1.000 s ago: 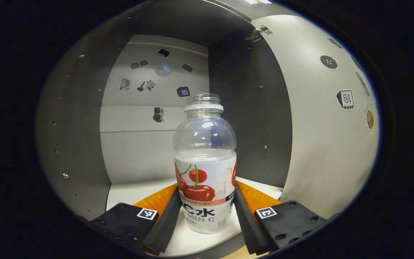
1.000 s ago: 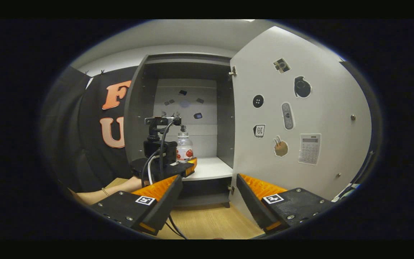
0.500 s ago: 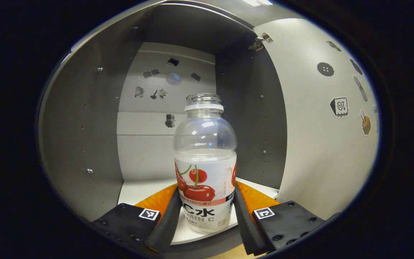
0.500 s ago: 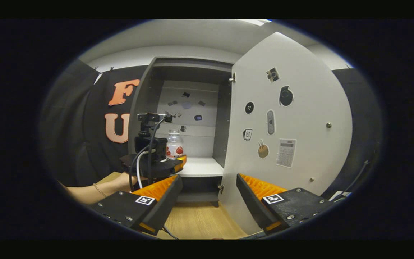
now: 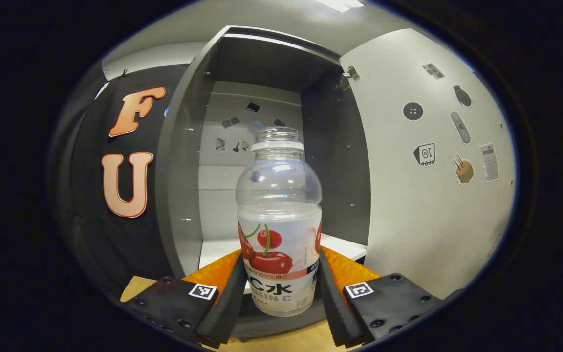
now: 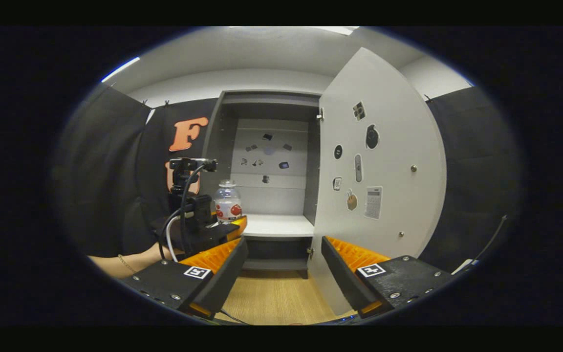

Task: Open the cabinet door with the right hand, grasp the bottle in the cabinet with the left hand and place it on the coaster, then close the cabinet door with the right hand.

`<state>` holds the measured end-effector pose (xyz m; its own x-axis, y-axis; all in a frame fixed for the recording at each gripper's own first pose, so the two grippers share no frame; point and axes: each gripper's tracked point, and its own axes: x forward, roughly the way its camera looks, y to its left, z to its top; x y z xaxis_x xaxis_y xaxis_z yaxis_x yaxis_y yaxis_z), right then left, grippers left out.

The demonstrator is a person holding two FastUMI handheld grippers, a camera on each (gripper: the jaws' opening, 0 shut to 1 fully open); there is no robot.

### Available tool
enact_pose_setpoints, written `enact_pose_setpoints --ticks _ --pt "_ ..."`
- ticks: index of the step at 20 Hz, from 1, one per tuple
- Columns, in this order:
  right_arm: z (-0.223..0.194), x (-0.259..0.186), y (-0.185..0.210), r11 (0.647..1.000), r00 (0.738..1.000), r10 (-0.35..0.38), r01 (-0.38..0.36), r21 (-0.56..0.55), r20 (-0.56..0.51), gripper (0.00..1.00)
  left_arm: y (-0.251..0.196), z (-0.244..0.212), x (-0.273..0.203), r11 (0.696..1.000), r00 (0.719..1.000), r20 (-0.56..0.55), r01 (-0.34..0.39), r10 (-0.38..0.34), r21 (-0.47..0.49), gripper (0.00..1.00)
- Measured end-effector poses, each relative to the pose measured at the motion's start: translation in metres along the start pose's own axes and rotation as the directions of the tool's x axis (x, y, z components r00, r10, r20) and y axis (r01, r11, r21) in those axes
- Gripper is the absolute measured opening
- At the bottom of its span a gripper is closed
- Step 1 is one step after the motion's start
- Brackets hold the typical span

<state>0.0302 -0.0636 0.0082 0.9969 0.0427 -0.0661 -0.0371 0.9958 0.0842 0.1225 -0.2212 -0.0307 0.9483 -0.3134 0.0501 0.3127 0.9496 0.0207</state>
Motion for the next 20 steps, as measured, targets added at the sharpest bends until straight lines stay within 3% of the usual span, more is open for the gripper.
enact_pose_setpoints --ticks 5,9,15,20 --pt "0.0 0.0 0.001 0.998 0.998 0.065 -0.065 -0.013 0.014 0.93 0.019 -0.017 -0.071 0.994 0.994 -0.028 -0.103 0.104 0.029 0.8" --pt "-0.002 -0.012 -0.007 0.999 0.997 0.05 -0.05 0.0 0.05 0.93 0.034 -0.029 -0.111 0.988 0.989 -0.012 -0.149 0.149 0.028 0.81" --pt "-0.024 -0.009 0.001 0.999 0.999 0.036 -0.037 0.039 0.033 0.93 0.057 -0.069 -0.155 0.988 0.989 0.001 -0.148 0.148 0.03 0.81" --pt "-0.043 -0.005 0.013 0.999 1.0 -0.02 0.019 0.033 0.024 0.93 0.076 -0.12 -0.173 0.991 0.991 -0.024 -0.132 0.132 0.014 0.8"
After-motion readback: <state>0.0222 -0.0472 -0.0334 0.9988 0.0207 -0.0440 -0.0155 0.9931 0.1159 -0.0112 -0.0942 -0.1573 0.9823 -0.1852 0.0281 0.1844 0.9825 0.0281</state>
